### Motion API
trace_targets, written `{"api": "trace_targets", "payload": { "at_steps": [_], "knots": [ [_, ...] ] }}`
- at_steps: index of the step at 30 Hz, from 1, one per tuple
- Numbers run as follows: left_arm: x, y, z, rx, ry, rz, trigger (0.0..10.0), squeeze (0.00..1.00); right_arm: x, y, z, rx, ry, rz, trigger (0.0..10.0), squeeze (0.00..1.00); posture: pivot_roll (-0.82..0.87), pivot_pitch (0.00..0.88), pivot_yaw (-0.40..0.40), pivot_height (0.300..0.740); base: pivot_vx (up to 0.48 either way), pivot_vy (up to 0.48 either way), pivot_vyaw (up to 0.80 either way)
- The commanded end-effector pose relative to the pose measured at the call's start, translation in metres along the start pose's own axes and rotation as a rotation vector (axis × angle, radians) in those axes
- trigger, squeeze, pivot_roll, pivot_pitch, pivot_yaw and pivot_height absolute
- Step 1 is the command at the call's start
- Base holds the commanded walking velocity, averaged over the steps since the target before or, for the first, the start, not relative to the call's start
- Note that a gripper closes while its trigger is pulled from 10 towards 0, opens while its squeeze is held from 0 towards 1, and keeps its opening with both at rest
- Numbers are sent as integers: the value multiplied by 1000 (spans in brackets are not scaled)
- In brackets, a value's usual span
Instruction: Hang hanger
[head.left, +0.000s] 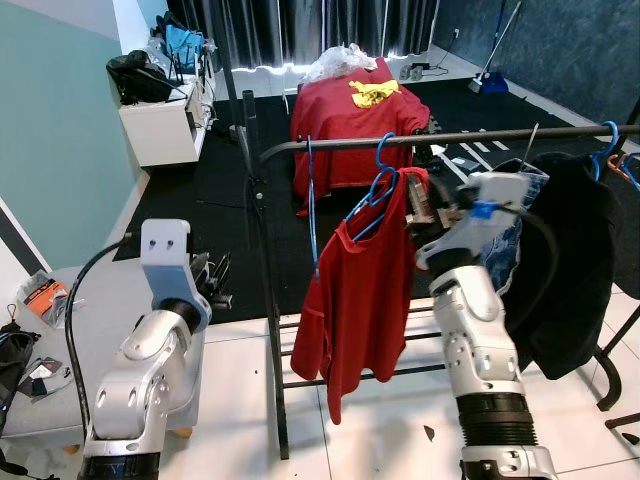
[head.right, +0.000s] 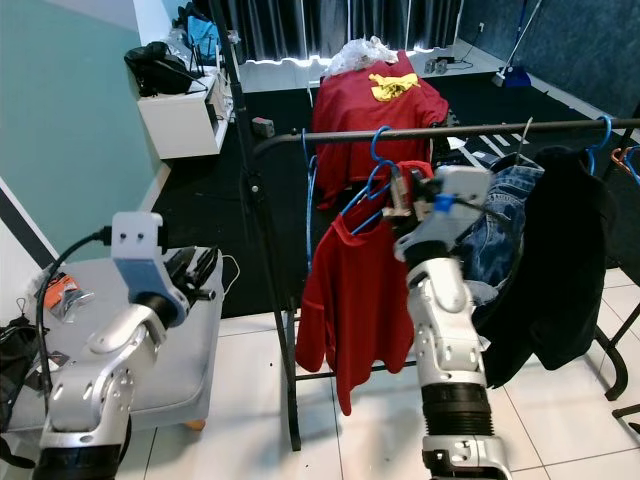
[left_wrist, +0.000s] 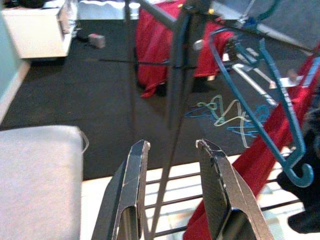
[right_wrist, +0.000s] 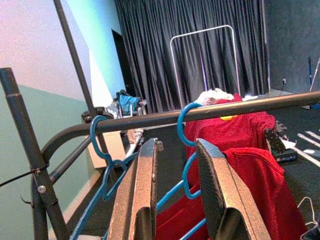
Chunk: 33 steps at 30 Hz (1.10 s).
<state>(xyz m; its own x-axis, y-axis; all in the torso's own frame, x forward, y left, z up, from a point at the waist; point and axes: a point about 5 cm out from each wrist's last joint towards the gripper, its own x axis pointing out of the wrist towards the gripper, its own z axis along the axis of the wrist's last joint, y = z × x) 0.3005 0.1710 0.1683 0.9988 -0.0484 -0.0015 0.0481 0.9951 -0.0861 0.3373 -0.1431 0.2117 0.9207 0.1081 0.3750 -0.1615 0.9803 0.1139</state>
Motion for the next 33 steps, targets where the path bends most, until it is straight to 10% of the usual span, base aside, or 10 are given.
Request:
{"api": "trace_targets", "payload": {
  "at_steps": [1,33],
  "knots": [
    [3,0,1,19,-10,10,10000,0,-3,7,-7,-25,24,16,10000,0,6,0,9,740,0,0,0],
    [12,-16,2,54,-22,-7,10000,0,-12,14,-30,-61,194,73,10000,0,-4,1,-5,740,0,-231,122]
  ]
}}
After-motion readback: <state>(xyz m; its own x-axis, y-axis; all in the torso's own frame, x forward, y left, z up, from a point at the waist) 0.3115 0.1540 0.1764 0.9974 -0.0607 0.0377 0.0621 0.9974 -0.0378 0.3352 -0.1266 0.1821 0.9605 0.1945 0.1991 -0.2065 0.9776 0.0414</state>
